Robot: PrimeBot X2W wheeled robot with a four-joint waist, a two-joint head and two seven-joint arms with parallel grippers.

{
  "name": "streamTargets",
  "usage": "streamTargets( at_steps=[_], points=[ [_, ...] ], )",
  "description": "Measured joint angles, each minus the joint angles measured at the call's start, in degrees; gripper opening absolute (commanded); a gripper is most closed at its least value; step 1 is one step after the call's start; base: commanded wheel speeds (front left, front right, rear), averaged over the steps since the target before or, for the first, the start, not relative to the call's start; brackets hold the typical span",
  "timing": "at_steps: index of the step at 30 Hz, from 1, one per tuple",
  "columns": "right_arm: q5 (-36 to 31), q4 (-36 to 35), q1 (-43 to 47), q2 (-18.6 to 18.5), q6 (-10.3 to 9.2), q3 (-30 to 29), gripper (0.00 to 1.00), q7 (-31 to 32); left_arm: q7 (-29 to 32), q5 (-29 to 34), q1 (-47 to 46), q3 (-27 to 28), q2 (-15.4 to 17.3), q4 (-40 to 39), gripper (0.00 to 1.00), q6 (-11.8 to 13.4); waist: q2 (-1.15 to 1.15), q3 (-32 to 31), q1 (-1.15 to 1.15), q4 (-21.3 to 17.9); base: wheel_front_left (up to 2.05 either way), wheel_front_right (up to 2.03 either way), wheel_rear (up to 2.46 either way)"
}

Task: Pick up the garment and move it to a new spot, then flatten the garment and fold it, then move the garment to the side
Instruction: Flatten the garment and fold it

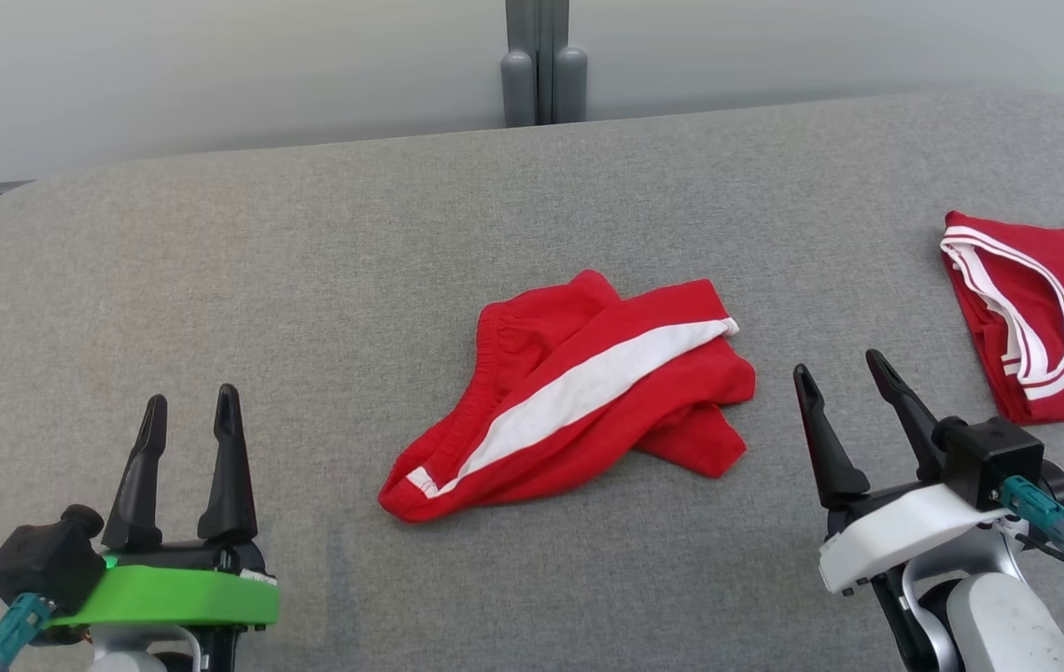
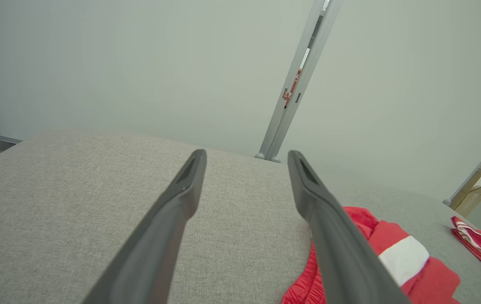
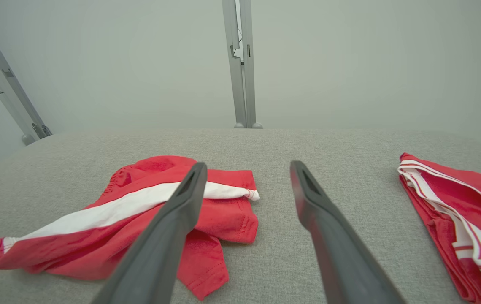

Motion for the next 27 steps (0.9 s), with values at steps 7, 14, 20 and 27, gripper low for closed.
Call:
streamTargets(
  at_steps=[7, 14, 20, 27],
  points=[
    [0.07, 0.63, 0.01, -0.05, 0.0, -1.1, 1.0, 1.67, 0.0, 2.77, 0.8, 2.92, -3.6, 1.09, 1.0, -2.03, 0.0, -0.3, 0.0, 0.28, 0.0, 0.0, 0.0],
    [5.43, 7.44, -8.62, 0.87, -0.01, -5.98, 1.0, 12.65, 0.0, 3.92, 0.65, 2.1, -3.88, 2.25, 1.0, -2.3, 0.0, 0.76, 0.0, 0.59, 0.0, 0.0, 0.0],
    [6.31, 20.28, -21.22, 0.51, -0.04, -7.4, 1.0, 21.2, 0.0, 3.8, -1.41, -0.22, -3.24, 1.57, 1.0, -2.34, 0.0, 3.3, 0.0, 1.46, 0.0, 0.0, 0.0],
    [5.47, 33.06, -31.19, 0.29, -0.04, -6.23, 1.0, 27.43, 0.0, 3.54, -3.79, -1.71, -2.19, 0.97, 1.0, -2.35, 0.0, 6.94, 0.0, 3.62, 0.0, 0.0, 0.0]
  ],
)
